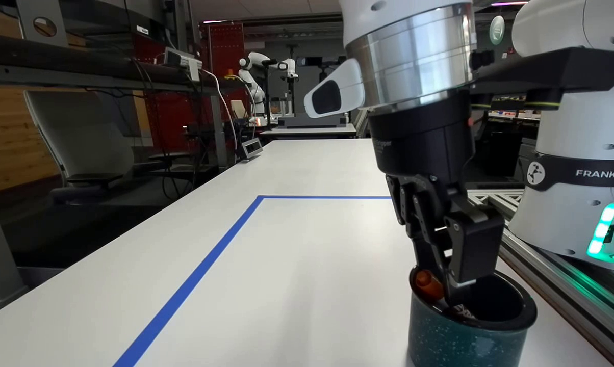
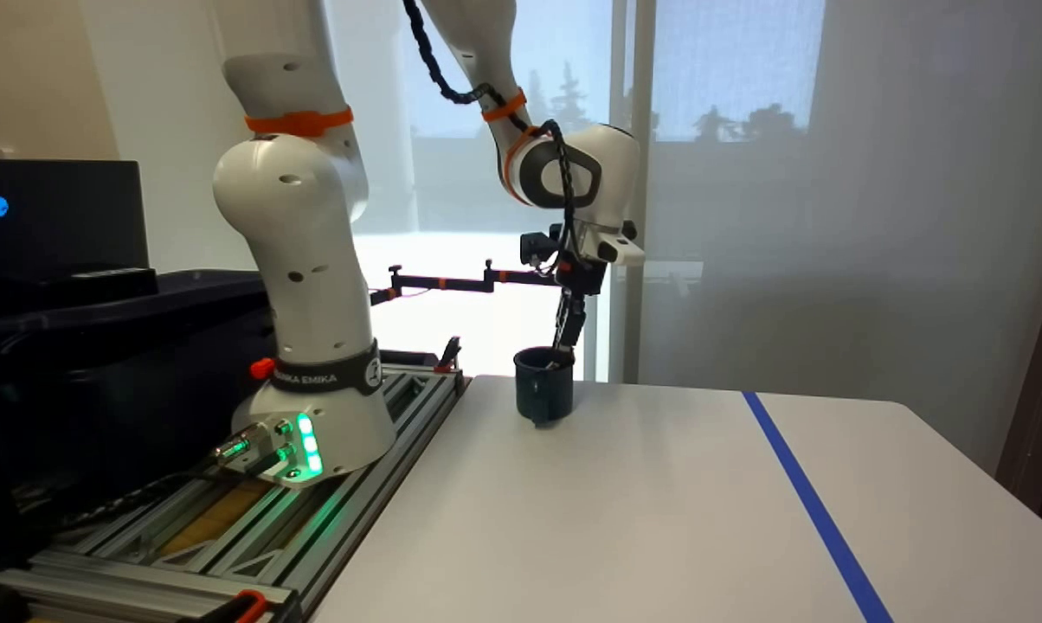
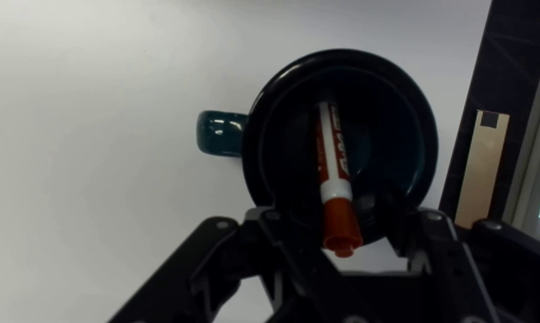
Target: Remove the marker from the mug cup
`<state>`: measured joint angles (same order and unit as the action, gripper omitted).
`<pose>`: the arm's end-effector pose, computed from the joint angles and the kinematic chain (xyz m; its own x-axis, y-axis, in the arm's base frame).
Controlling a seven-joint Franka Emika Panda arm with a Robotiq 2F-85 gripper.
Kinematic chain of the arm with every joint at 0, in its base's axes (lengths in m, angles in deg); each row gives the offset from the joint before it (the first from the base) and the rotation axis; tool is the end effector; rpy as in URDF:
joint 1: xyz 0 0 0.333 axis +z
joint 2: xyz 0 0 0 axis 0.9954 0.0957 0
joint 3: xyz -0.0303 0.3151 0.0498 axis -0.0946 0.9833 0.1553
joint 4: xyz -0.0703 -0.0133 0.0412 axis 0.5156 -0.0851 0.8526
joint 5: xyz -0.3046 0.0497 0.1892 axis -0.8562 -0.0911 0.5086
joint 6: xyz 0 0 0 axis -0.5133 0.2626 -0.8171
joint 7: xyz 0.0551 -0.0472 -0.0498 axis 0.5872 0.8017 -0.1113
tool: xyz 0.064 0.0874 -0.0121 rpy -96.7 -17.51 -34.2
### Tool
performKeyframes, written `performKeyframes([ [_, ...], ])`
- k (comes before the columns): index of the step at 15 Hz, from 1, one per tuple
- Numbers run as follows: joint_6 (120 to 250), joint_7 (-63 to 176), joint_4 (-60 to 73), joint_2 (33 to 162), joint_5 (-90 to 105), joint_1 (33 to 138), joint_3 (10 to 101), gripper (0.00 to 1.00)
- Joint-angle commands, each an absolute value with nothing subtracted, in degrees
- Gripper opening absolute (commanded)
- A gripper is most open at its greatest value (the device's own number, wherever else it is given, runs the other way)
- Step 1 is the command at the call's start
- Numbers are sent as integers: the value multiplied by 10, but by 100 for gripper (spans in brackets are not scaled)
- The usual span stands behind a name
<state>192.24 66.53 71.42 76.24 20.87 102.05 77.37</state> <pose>0.2922 0.2035 0.2591 0.9570 0.2039 -0.2065 0.2069 -0.9783 -0.0074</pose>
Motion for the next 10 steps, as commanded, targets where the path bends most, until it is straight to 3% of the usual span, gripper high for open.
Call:
performKeyframes([
  [1,1932,649,714,768,223,1023,772,53],
  [6,1942,641,714,773,224,1023,771,58],
  [8,1945,638,714,775,225,1023,771,54],
  [9,1946,637,714,776,225,1023,771,46],
  [10,1947,635,714,776,227,1023,771,48],
])
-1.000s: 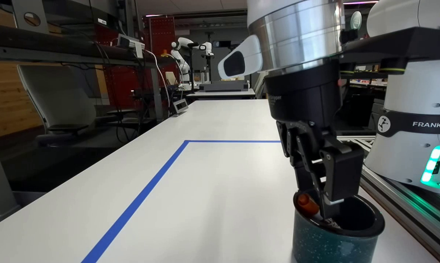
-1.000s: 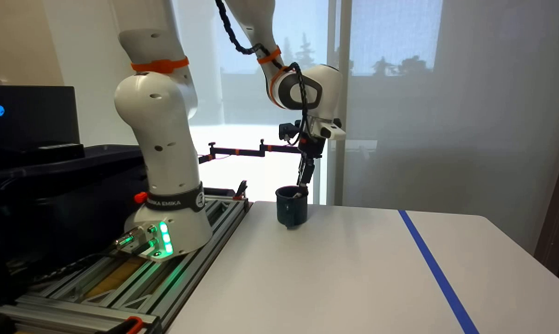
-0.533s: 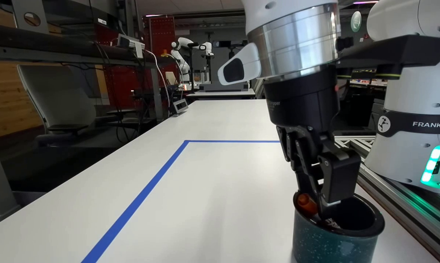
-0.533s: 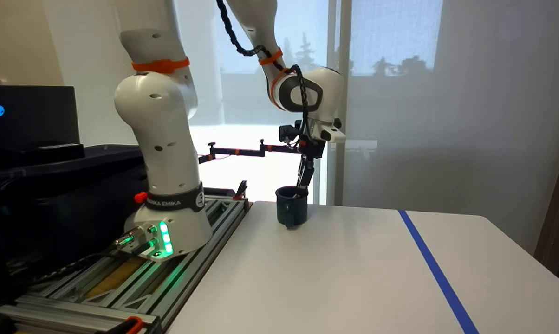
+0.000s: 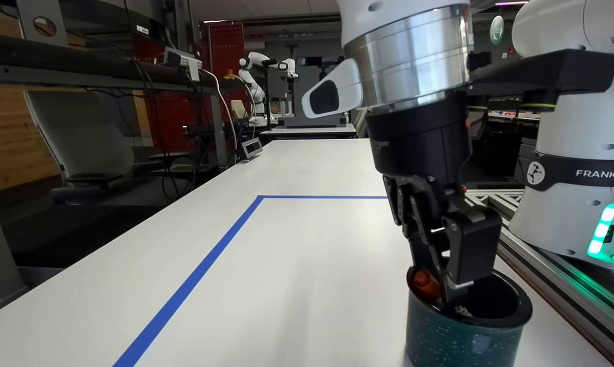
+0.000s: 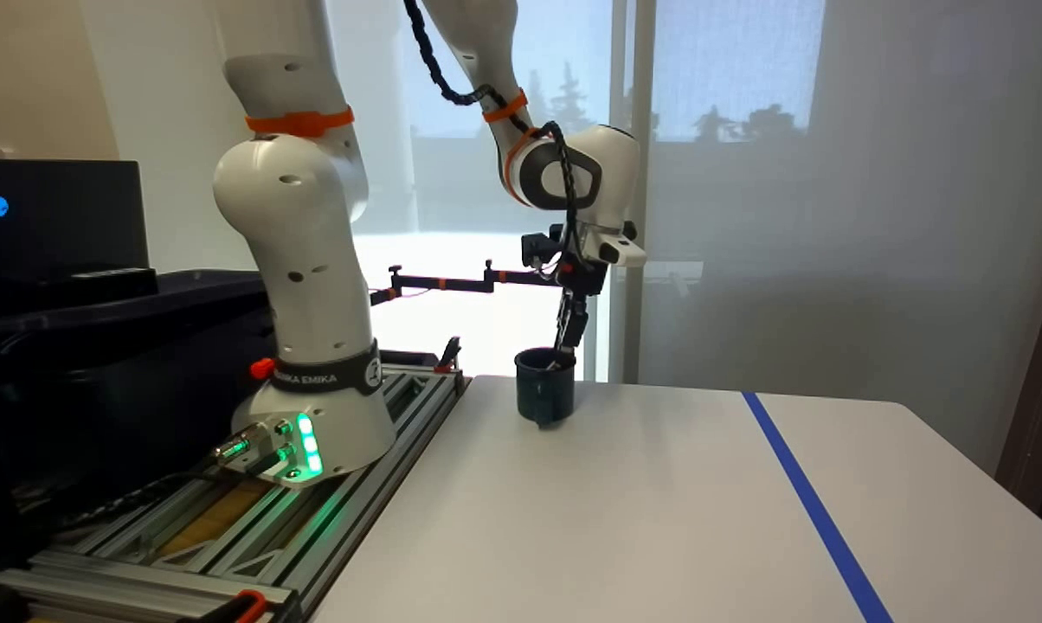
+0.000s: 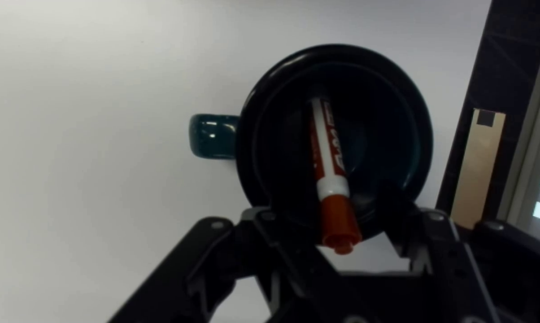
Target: Remove the marker from the mug cup
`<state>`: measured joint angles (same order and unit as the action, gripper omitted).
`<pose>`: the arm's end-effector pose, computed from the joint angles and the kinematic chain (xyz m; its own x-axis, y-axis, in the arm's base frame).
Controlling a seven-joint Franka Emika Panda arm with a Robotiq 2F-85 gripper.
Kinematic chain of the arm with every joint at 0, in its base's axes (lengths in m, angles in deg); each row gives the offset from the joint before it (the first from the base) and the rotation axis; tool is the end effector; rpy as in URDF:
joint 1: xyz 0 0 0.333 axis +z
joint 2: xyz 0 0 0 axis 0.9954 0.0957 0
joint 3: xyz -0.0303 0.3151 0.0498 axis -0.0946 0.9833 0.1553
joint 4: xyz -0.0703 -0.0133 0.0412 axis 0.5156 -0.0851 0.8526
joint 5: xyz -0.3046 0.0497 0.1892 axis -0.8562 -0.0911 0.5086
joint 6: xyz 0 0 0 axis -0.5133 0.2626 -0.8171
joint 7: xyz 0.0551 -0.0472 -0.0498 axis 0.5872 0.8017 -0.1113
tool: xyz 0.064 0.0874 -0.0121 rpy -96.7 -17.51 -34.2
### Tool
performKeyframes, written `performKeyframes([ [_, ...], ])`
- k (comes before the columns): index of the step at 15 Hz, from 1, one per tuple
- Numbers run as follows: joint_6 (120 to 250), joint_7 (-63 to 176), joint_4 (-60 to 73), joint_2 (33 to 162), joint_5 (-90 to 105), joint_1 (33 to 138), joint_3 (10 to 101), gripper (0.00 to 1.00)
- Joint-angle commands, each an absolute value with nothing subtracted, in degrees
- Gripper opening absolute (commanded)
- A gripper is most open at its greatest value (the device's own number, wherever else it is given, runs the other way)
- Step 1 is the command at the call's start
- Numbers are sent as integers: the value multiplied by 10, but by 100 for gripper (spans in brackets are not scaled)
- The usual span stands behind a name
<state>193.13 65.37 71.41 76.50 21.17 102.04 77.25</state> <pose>0.2941 0.2036 0.2586 0.9560 0.2177 -0.1966 0.2187 -0.9756 -0.0172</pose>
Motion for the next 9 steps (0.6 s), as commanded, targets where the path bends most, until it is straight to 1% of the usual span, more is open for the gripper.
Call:
performKeyframes([
  [1,1947,635,714,777,226,1023,771,47],
  [2,1947,634,714,777,227,1023,771,41],
  [3,1948,632,714,777,227,1023,771,43],
  [4,1947,631,714,777,227,1024,771,37],
  [5,1949,629,714,779,229,1024,771,35],
  [6,1950,627,714,781,231,1024,771,35],
  [7,1952,627,714,784,231,1024,771,28],
  [8,1955,625,714,788,232,1024,772,32],
  [9,1958,623,714,791,234,1024,772,31],
])
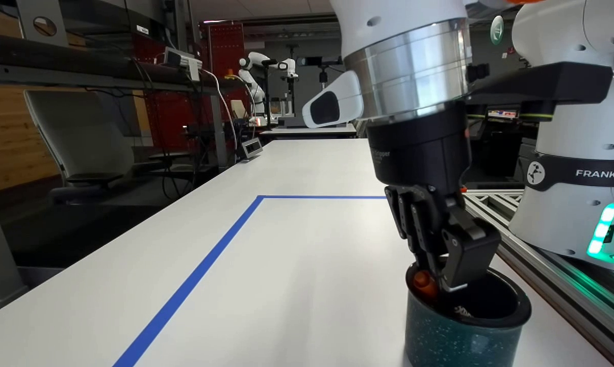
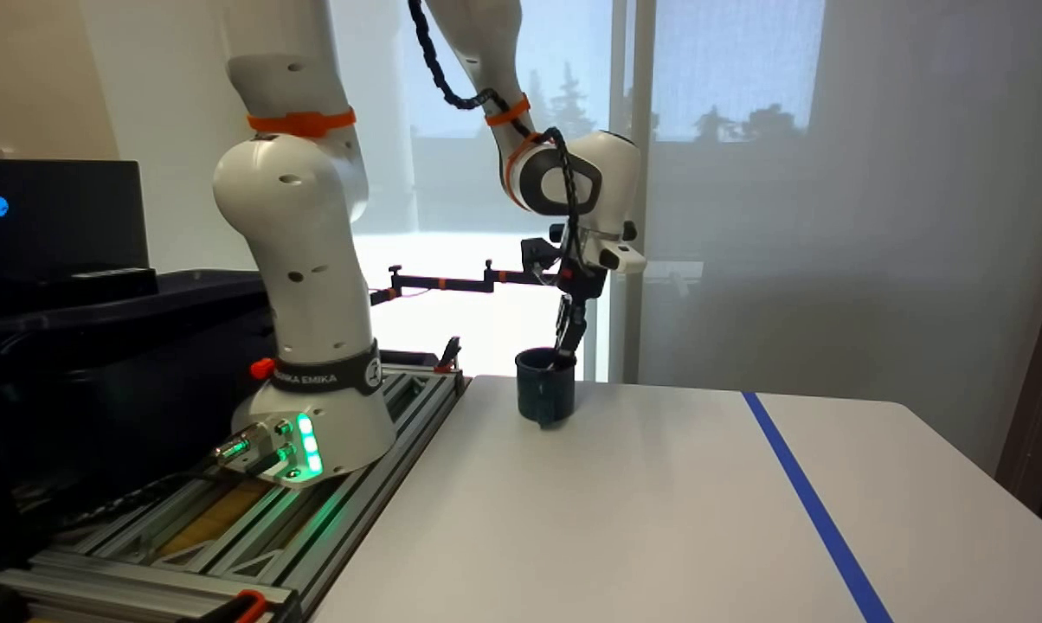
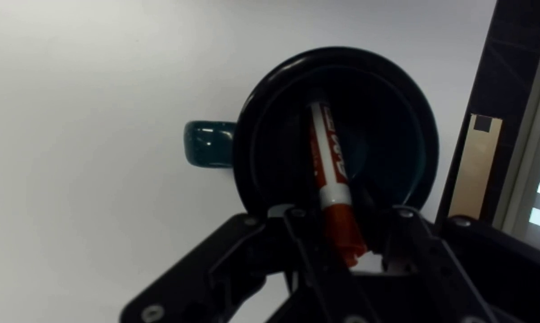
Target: Remove the marker from the mug cup
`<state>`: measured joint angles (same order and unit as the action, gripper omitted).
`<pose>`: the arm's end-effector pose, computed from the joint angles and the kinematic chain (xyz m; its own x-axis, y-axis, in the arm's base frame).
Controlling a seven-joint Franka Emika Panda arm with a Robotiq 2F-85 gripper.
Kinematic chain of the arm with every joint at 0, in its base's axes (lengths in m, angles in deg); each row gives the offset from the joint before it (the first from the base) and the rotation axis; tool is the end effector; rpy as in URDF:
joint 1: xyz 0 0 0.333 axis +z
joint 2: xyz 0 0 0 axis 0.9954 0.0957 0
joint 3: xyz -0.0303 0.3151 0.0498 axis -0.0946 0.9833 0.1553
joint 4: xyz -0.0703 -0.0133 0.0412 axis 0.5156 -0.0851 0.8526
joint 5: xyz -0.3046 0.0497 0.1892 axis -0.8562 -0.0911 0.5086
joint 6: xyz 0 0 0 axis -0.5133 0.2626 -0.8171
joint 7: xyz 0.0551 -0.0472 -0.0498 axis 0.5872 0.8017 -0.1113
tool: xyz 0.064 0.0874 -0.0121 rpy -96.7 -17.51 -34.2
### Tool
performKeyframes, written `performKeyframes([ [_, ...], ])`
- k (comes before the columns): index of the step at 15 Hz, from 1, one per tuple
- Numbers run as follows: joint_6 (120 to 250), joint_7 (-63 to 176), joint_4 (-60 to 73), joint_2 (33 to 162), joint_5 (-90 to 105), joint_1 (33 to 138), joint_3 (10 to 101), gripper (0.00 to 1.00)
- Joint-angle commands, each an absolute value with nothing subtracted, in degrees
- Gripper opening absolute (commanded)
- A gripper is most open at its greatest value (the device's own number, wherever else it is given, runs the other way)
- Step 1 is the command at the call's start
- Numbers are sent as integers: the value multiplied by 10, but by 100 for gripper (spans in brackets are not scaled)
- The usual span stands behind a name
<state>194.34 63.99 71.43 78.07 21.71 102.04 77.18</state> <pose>0.2946 0.2035 0.2505 0.9511 0.2315 -0.2043 0.2307 -0.9726 -0.0281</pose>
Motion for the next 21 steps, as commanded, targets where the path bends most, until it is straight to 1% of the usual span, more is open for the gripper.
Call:
performKeyframes([
  [1,1960,622,714,794,234,1024,772,28],
  [3,1965,618,714,799,237,1024,773,26],
  [8,1971,609,714,808,240,1023,773,31],
  [10,1974,606,714,811,242,1023,773,25],
  [11,1976,605,714,812,242,1022,774,10],
  [12,1977,604,714,813,242,1022,774,4],
  [13,1977,603,714,812,242,1023,774,5],
  [14,1975,601,713,809,244,1023,775,2],
  [15,1970,599,713,804,245,1024,776,5],
  [20,1924,600,712,772,247,1028,781,5],
  [21,1920,596,732,751,254,1030,783,5],
])
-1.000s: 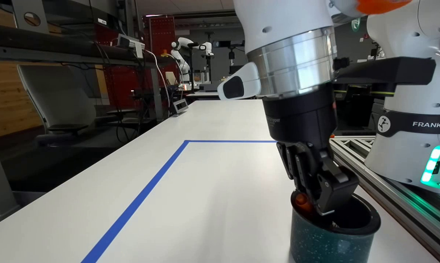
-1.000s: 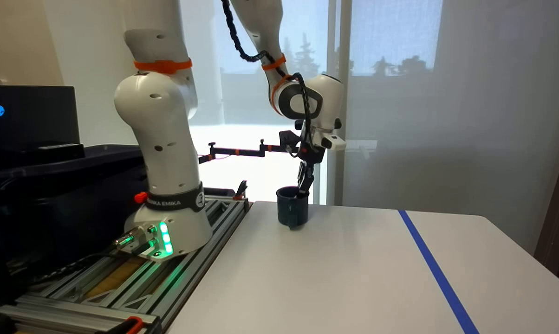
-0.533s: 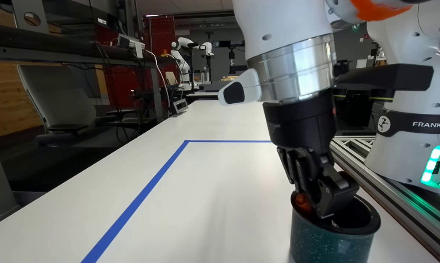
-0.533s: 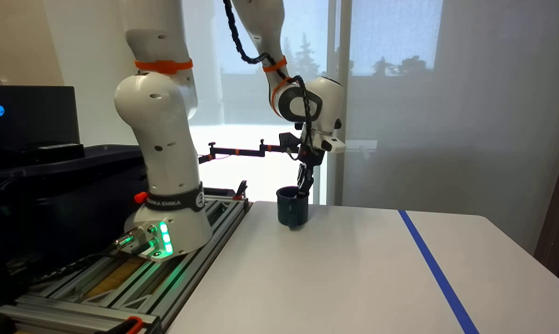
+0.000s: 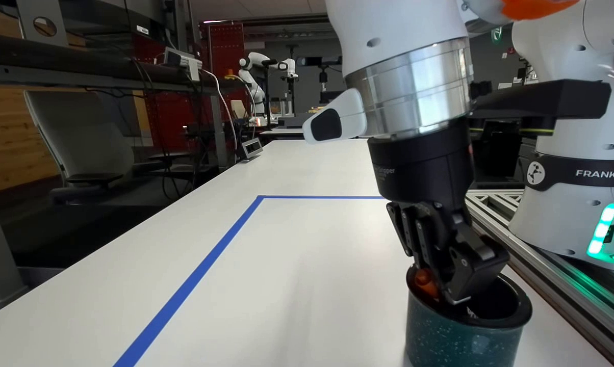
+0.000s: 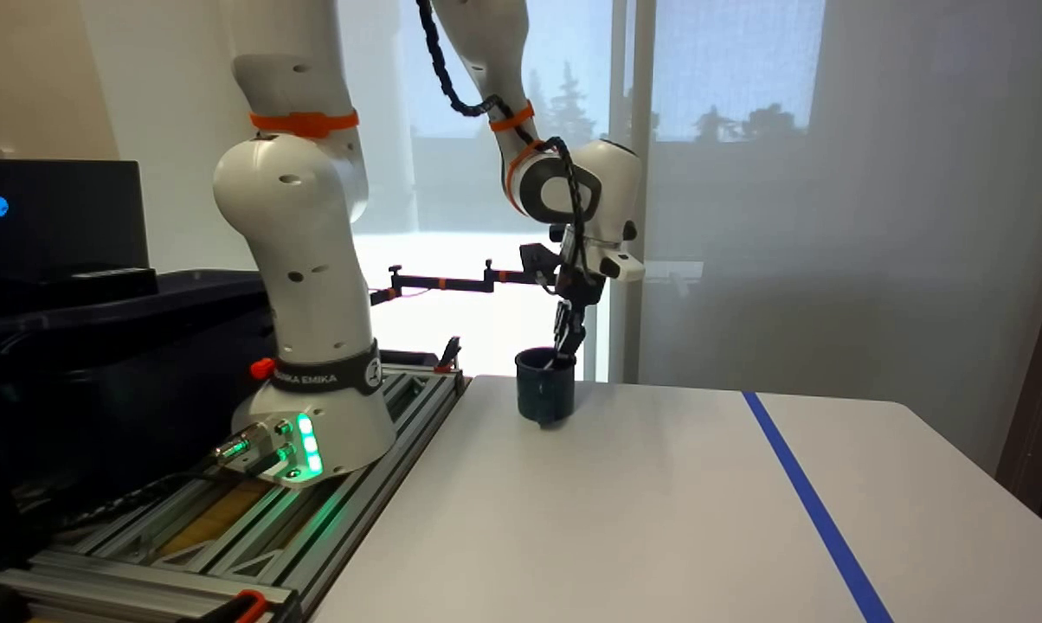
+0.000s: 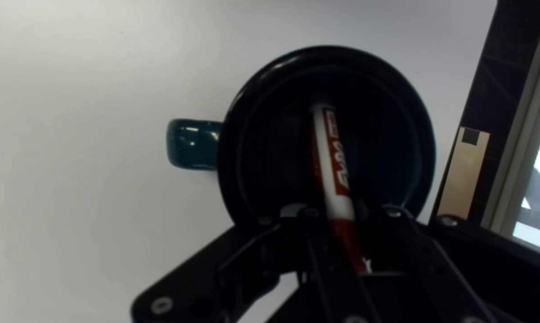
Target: Remove the marker from the mug cup
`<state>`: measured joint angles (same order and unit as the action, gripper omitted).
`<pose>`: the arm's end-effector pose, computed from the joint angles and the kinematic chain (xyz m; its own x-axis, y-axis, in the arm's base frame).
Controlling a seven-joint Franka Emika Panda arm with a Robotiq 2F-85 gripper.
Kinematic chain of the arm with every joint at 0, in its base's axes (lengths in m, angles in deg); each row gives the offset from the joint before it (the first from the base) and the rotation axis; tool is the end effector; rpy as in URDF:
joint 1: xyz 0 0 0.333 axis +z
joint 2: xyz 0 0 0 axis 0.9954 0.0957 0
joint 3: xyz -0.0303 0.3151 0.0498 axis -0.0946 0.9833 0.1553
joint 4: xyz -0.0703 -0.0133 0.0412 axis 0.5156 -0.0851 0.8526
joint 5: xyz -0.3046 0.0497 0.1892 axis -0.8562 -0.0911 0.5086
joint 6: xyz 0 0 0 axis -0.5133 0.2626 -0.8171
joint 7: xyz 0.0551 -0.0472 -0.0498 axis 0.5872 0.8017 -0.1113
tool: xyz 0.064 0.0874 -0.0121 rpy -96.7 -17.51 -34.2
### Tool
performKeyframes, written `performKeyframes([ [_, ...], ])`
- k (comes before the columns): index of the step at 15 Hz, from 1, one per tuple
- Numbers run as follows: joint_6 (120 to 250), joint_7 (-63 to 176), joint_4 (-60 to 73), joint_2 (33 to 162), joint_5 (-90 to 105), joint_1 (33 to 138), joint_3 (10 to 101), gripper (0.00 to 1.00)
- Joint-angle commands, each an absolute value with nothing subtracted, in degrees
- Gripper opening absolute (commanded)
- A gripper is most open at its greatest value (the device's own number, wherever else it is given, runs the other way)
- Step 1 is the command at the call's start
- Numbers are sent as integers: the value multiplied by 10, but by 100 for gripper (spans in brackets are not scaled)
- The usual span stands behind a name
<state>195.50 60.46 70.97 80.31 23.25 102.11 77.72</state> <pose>0.2943 0.2083 0.2407 0.9356 0.2788 -0.2166 0.2733 -0.9603 -0.0556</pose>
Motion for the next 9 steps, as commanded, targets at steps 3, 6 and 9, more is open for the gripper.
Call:
performKeyframes([
  [3,1878,606,710,738,243,1029,780,5],
  [6,1854,598,729,695,254,1032,776,5],
  [9,1827,602,724,665,248,1030,771,5],
])
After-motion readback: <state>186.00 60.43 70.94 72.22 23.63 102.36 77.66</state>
